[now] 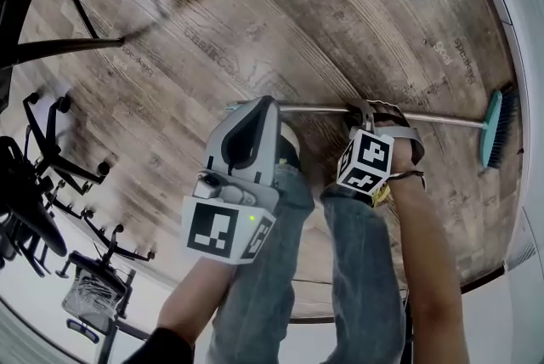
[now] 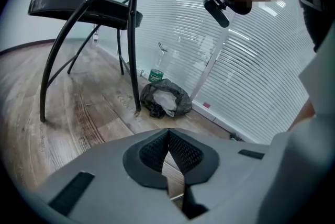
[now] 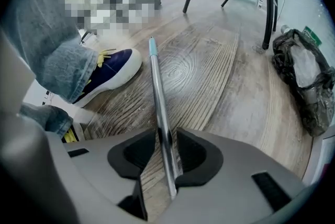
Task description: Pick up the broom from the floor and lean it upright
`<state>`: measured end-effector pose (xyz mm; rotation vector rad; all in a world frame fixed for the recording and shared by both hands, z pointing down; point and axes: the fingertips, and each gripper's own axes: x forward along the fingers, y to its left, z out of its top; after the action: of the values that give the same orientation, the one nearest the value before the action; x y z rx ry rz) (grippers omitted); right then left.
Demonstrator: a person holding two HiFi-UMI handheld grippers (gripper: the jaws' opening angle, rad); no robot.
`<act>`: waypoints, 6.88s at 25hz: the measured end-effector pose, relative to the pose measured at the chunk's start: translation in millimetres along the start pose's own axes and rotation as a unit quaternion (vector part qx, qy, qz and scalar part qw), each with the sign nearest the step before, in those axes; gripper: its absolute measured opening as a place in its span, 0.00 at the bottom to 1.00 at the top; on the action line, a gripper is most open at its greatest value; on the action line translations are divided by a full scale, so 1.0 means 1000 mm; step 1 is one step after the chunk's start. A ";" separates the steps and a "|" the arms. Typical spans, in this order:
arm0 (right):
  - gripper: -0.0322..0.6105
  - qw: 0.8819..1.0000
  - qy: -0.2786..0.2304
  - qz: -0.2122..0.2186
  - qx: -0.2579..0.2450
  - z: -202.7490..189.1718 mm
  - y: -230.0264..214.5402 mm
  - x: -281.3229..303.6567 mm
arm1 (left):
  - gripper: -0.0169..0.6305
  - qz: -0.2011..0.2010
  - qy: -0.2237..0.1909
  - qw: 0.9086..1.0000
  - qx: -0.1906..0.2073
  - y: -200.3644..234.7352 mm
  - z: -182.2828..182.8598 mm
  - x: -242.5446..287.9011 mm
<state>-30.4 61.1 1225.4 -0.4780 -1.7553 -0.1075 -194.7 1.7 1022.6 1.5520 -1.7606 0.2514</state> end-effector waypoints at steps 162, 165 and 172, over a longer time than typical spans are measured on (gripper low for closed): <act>0.31 0.629 -0.281 -0.317 0.652 -0.174 -0.165 -0.651 | 0.06 -0.225 -0.112 0.932 0.262 -0.506 0.496 -0.189; 0.32 0.640 -0.275 -0.317 0.644 -0.169 -0.144 -0.667 | 0.06 -0.231 -0.112 0.929 0.266 -0.509 0.498 -0.199; 0.32 0.691 -0.251 -0.332 0.592 -0.170 -0.070 -0.748 | 0.06 -0.245 -0.120 0.928 0.254 -0.526 0.516 -0.232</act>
<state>220.6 -251.3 567.5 1.1985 -2.0191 0.6948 69.6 -256.7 344.5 2.4324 -1.4773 0.2907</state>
